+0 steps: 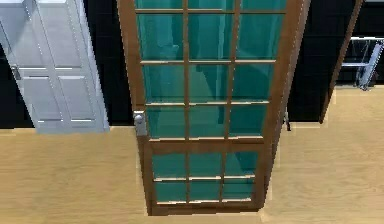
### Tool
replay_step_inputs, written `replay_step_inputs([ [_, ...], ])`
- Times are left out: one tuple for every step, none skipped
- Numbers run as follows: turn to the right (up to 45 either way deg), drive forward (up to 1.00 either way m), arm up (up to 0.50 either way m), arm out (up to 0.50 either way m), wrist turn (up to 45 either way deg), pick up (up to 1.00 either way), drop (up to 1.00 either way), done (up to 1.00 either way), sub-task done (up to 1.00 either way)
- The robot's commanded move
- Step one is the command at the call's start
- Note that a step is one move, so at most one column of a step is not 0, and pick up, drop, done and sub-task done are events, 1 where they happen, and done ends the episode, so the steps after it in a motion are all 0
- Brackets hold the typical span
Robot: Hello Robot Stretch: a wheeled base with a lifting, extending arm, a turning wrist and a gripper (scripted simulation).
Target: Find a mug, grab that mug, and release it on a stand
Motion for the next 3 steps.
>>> replay_step_inputs([
  [-45.0,0.00,0.00,0.00,0.0,0.00,0.00,0.00,0.00],
  [-9.0,0.00,0.00,0.00,0.0,0.00,0.00,0.00,0.00],
  [-3.0,0.00,0.00,0.00,0.0,0.00,0.00,0.00,0.00],
])
